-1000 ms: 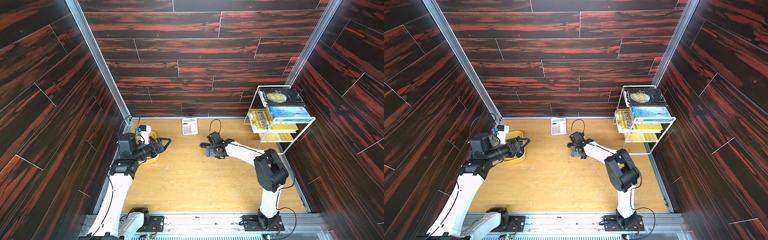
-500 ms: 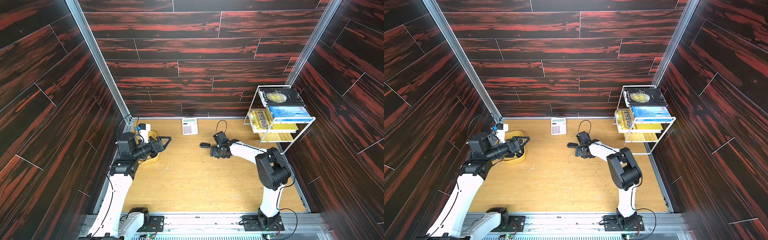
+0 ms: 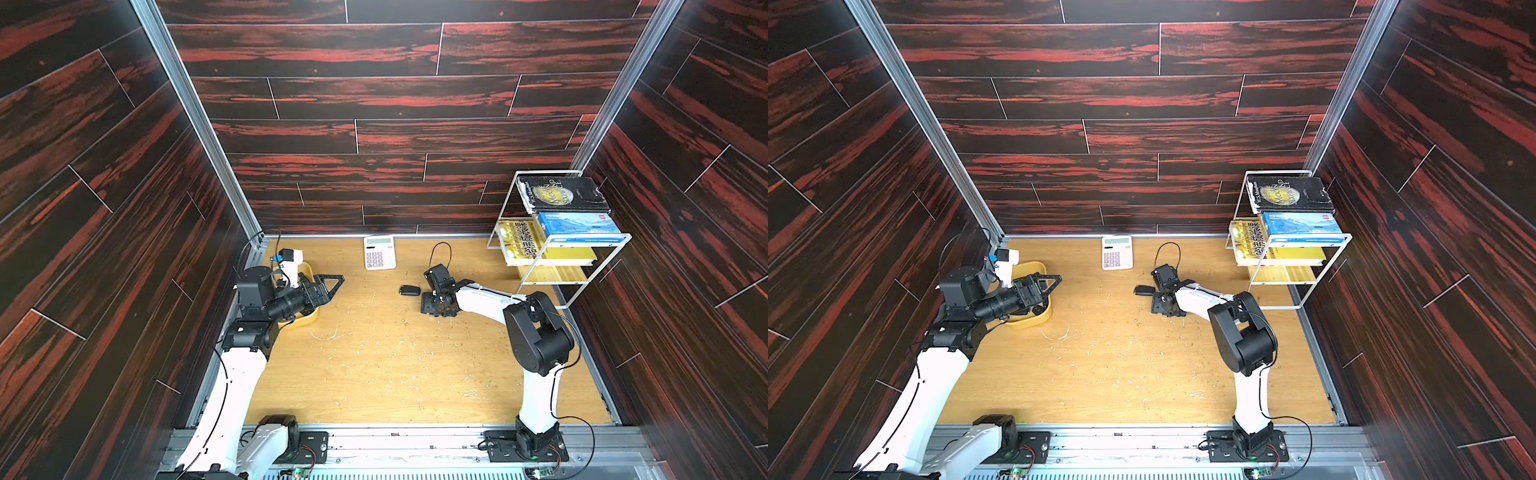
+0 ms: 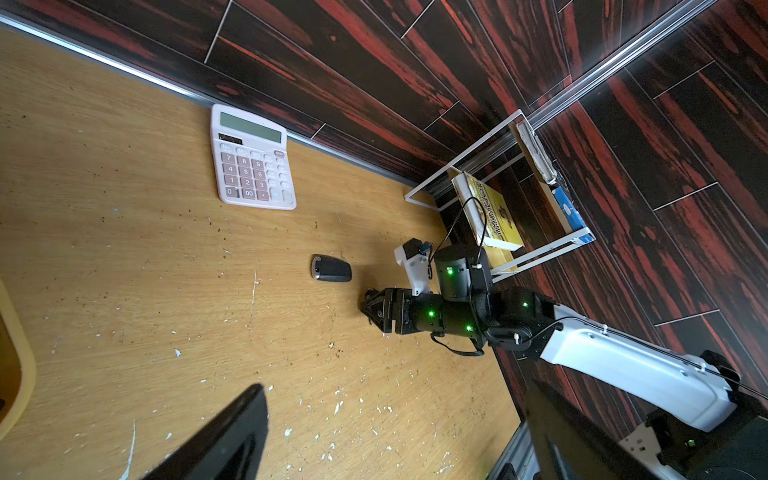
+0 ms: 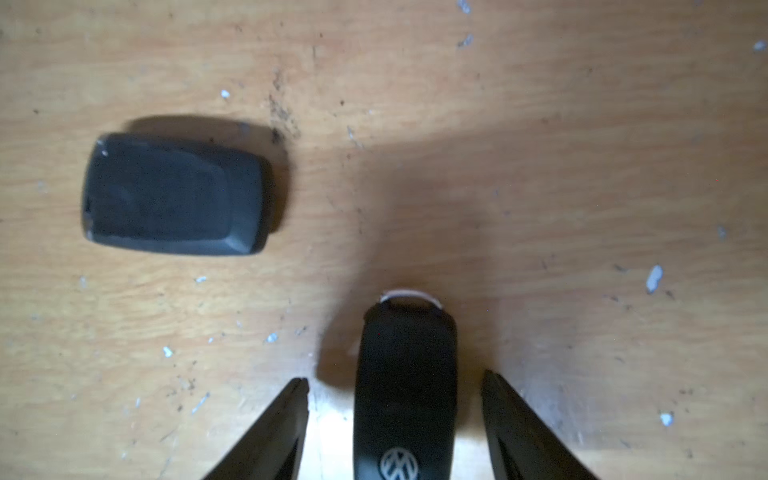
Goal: Place the car key into the storage box
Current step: Pick up the car key from the center of the board.
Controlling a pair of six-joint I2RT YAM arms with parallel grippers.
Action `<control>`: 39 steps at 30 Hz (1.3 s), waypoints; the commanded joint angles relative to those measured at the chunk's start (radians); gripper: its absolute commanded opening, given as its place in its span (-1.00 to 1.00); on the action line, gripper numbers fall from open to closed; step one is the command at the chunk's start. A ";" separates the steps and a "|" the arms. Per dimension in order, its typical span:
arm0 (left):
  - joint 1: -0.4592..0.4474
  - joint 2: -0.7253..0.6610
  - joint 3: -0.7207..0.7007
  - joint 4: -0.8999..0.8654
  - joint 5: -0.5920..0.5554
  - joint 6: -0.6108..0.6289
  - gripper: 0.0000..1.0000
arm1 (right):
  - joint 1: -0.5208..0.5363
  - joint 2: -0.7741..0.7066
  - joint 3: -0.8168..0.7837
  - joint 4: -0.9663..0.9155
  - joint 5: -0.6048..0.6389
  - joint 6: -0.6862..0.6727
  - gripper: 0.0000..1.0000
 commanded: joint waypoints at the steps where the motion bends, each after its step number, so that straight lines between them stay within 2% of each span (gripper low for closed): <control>1: -0.005 0.000 -0.010 0.019 0.009 0.004 1.00 | -0.007 0.056 0.024 -0.027 -0.005 0.020 0.39; 4: -0.006 0.005 -0.012 0.023 0.011 0.002 1.00 | -0.008 0.074 0.043 -0.041 -0.002 0.025 0.35; 10: -0.007 0.009 -0.022 0.035 0.013 -0.001 1.00 | -0.014 0.096 0.055 -0.050 -0.007 0.030 0.05; 13: -0.009 0.009 -0.029 0.038 0.012 -0.001 1.00 | -0.016 0.099 0.054 -0.055 -0.006 0.034 0.02; 20: -0.010 0.011 -0.033 0.046 0.012 -0.007 1.00 | -0.017 0.097 0.051 -0.077 0.001 0.039 -0.20; 26: -0.010 0.011 -0.041 0.065 0.015 -0.021 1.00 | -0.017 0.100 0.066 -0.112 0.028 0.023 -0.22; 28: -0.012 0.014 -0.045 0.073 0.014 -0.024 1.00 | -0.017 0.097 0.067 -0.117 0.037 0.020 -0.35; 33: -0.020 0.020 -0.064 0.087 -0.007 -0.025 1.00 | -0.017 0.076 0.067 -0.121 0.043 0.017 -0.45; 35: -0.046 0.006 -0.094 0.134 -0.022 -0.028 1.00 | -0.017 0.068 0.074 -0.131 0.038 0.018 -0.48; 39: -0.172 -0.055 -0.159 0.203 -0.114 0.017 1.00 | -0.017 0.016 0.077 -0.149 0.001 0.023 -0.48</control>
